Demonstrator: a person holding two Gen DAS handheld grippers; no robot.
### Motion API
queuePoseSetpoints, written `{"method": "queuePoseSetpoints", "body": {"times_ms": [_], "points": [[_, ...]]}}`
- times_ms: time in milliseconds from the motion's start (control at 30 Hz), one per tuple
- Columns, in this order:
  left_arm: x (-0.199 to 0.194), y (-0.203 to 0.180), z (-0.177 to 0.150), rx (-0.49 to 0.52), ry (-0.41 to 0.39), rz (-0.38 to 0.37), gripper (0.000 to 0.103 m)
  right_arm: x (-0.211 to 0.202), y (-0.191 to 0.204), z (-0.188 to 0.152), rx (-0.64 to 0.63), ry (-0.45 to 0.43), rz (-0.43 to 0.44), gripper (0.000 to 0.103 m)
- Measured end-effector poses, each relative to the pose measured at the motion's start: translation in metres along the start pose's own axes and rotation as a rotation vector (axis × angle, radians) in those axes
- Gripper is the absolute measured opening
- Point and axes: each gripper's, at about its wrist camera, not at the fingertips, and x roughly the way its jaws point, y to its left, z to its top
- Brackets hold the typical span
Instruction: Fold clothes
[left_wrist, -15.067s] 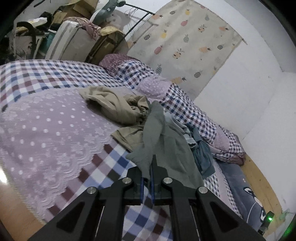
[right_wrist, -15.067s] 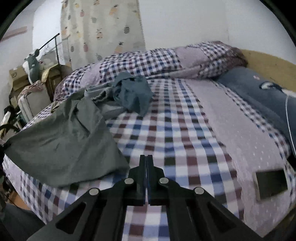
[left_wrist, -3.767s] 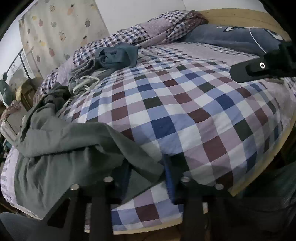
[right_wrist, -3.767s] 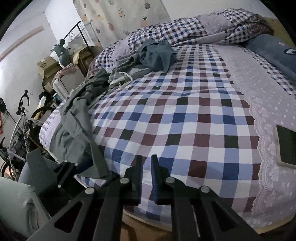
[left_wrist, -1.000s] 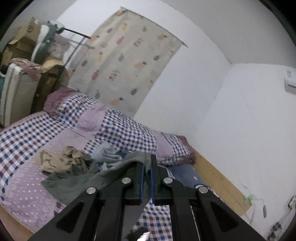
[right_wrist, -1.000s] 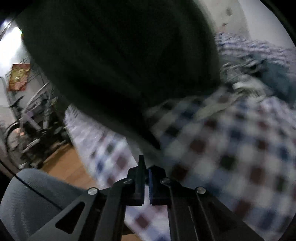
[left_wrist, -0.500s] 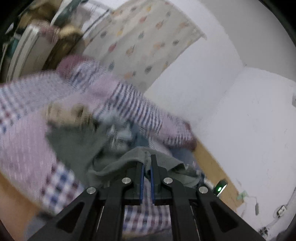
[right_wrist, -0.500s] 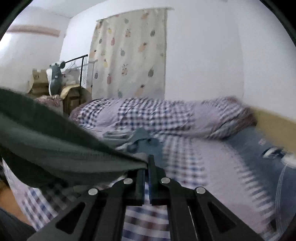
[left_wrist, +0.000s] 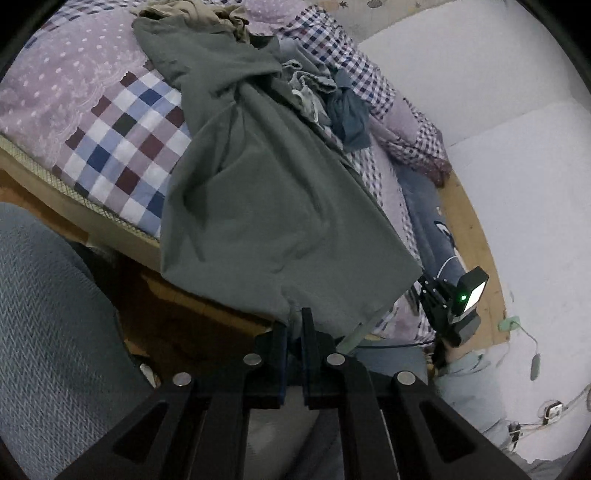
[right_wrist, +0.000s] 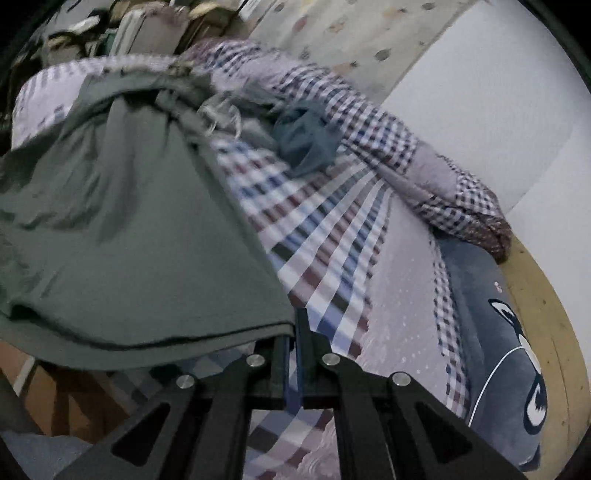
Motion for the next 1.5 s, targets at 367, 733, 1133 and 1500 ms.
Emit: {"method": "queuePoseSetpoints", "body": {"times_ms": [367,733,1133,1500], "points": [[-0.013,-0.003,-0.009,-0.006,0.026,0.016,0.077,-0.001,-0.047,-0.038,0.109,0.165,-0.044,0.001],[-0.049,-0.047,0.038,0.196,-0.205,0.118,0.082,-0.015,-0.046,0.022,0.238,-0.016,0.068,0.016],[-0.001,-0.099,0.134,0.527,-0.535,0.402,0.084,0.012,-0.012,0.119,0.335,-0.209,0.291,0.047],[0.148,-0.086,0.229,0.726,-0.526,0.798,0.084,0.082,0.004,0.187,0.436,-0.276,0.446,0.051]]}}
